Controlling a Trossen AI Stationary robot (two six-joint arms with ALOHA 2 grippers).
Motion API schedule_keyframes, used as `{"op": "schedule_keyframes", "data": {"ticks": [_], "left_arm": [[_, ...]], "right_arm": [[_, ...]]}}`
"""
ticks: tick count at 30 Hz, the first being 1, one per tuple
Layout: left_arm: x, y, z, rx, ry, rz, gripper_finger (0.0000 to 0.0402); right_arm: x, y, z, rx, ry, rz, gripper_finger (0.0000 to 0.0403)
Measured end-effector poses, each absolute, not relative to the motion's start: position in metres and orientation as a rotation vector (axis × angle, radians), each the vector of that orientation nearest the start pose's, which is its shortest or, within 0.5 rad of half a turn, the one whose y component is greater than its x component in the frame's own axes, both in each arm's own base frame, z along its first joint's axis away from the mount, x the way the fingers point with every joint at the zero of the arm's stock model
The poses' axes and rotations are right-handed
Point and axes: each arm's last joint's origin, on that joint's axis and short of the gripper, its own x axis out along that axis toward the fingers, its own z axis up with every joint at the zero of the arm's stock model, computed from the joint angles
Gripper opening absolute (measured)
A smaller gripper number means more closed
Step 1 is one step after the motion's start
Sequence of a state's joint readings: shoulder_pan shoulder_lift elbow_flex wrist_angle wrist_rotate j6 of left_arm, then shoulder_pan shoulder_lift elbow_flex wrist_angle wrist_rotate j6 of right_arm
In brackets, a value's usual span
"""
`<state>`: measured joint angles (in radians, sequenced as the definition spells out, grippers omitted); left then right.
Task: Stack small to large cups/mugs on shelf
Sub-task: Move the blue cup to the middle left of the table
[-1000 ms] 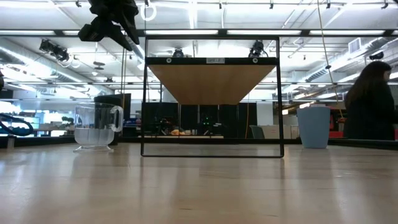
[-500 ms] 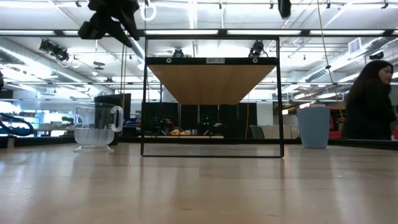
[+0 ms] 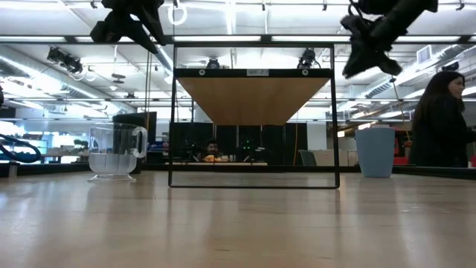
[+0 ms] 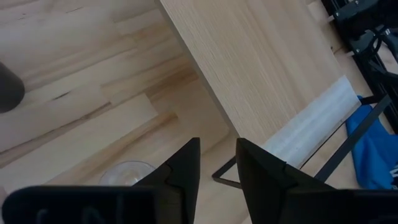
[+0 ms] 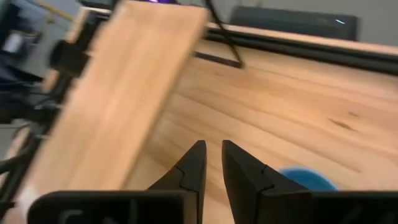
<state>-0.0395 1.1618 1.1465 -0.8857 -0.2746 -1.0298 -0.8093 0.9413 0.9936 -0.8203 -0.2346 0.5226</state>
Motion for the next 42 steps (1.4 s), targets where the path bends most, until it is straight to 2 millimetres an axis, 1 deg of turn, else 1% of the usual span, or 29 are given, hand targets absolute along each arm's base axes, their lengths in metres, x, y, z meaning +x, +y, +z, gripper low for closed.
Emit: {"op": "schedule_keyframes", "data": {"ticks": [5, 9, 16, 21, 31, 42], "left_arm": [[0.220, -0.001, 0.327, -0.808, 0.683, 0.656, 0.0114], [0.220, 0.000, 0.327, -0.805, 0.681, 0.659, 0.0111], [0.220, 0.000, 0.327, -0.798, 0.678, 0.666, 0.0114], [0.220, 0.000, 0.327, -0.778, 0.678, 0.668, 0.0111], [0.218, -0.006, 0.326, -0.756, 0.709, 0.656, 0.0114], [0.217, -0.012, 0.325, -0.741, 0.719, 0.638, 0.0112]], "right_arm": [[0.117, -0.123, 0.317, 0.902, 0.591, -0.789, 0.0058], [0.109, -0.124, 0.307, 0.887, 0.729, -0.892, 0.0058], [0.103, -0.123, 0.294, 0.880, 0.952, -0.923, 0.0058], [0.108, -0.128, 0.287, 0.862, 1.020, -0.893, 0.0070], [0.121, -0.144, 0.269, 0.898, 1.143, -0.879, 0.0117], [0.130, -0.156, 0.254, 0.910, 1.214, -0.895, 0.0120]]}}
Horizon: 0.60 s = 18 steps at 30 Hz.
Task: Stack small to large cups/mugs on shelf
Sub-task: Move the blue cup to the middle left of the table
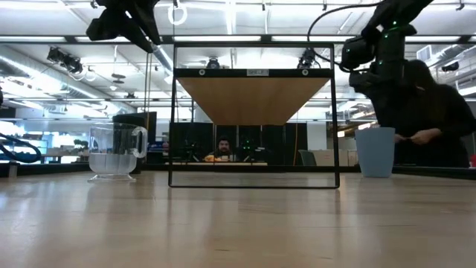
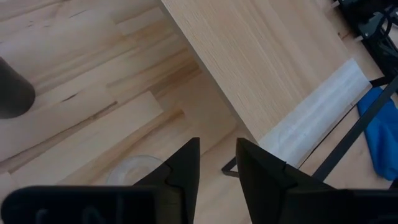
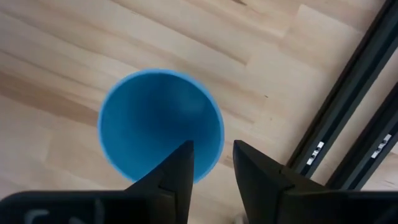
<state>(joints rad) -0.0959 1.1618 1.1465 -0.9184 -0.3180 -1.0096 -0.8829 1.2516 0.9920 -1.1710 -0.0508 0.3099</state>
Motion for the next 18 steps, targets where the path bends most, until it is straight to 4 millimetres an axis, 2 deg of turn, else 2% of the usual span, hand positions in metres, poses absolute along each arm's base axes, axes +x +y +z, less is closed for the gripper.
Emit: {"op": "schedule_keyframes", "data": {"ticks": [18], "left_arm": [[0.217, -0.012, 0.325, -0.738, 0.717, 0.640, 0.0111]], "right_arm": [[0.142, -0.172, 0.230, 0.924, 1.308, -0.912, 0.0116]]}}
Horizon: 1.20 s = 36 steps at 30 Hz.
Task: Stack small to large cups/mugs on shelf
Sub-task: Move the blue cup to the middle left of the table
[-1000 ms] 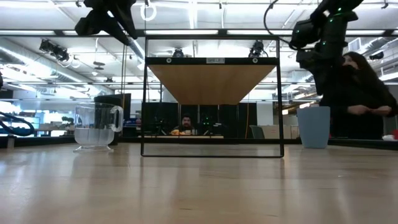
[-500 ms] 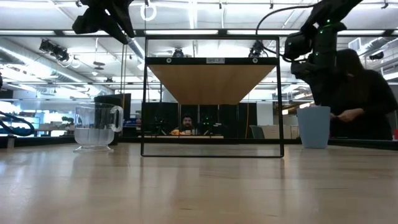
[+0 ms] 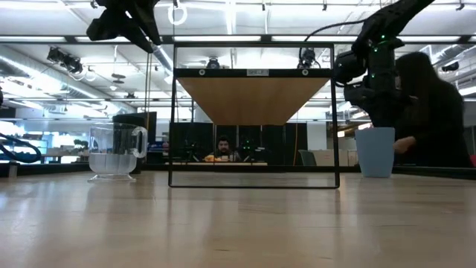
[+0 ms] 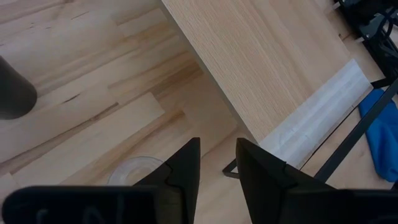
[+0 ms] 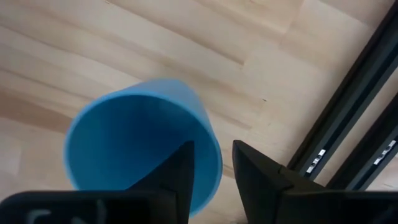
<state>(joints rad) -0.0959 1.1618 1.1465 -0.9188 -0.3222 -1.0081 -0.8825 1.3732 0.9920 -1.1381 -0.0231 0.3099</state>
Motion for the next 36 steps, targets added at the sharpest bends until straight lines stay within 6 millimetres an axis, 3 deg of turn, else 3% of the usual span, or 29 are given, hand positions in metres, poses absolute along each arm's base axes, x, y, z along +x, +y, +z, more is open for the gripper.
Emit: {"op": "schedule_keyframes", "data": {"ticks": [10, 19, 26, 31, 36], "left_arm": [[0.217, -0.012, 0.325, -0.736, 0.717, 0.640, 0.0110], [0.217, -0.012, 0.325, -0.736, 0.717, 0.641, 0.0107], [0.217, -0.012, 0.325, -0.736, 0.717, 0.641, 0.0107], [0.217, -0.012, 0.325, -0.736, 0.717, 0.641, 0.0107], [0.217, -0.012, 0.325, -0.736, 0.717, 0.641, 0.0107]], "right_arm": [[0.145, -0.174, 0.226, 0.925, 1.312, -0.910, 0.0090], [0.145, -0.174, 0.227, 0.921, 1.318, -0.898, 0.0013], [0.145, -0.164, 0.235, 0.859, 1.322, -0.847, 0.0007], [0.137, -0.144, 0.264, 0.823, 1.317, -0.812, 0.0005], [0.124, -0.113, 0.325, 0.761, 1.236, -0.778, 0.0004]]}}
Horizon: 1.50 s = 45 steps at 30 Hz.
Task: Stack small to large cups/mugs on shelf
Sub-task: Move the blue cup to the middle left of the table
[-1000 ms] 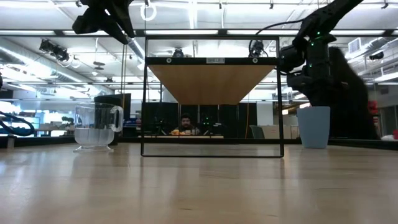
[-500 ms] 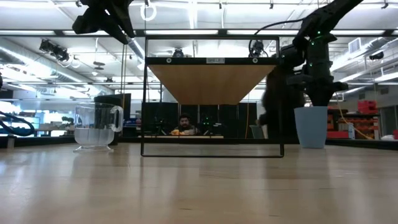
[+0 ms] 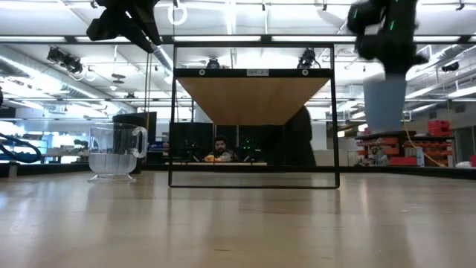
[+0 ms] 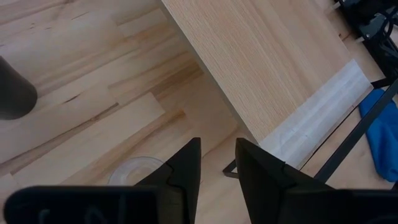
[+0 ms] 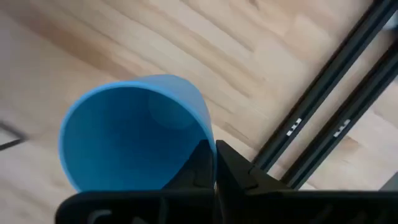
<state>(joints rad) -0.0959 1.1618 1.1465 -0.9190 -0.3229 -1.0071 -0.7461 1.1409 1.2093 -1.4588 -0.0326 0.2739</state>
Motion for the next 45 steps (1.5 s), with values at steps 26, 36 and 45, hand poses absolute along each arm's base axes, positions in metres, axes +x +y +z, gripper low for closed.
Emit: {"op": "schedule_keyframes", "data": {"ticks": [26, 36, 45], "left_arm": [[0.218, -0.011, 0.325, -0.741, 0.716, 0.644, 0.0107], [0.212, -0.011, 0.323, -0.723, 0.760, 0.667, 0.0104], [0.182, -0.001, 0.326, -0.763, 0.830, 0.789, 0.0088]], "right_arm": [[0.155, 0.010, 0.518, 0.626, 0.459, 0.049, 0.0002], [0.265, 0.062, 0.519, 0.519, 0.548, 0.336, 0.0002], [0.353, 0.115, 0.451, 0.452, 0.761, 0.349, 0.0002]]}}
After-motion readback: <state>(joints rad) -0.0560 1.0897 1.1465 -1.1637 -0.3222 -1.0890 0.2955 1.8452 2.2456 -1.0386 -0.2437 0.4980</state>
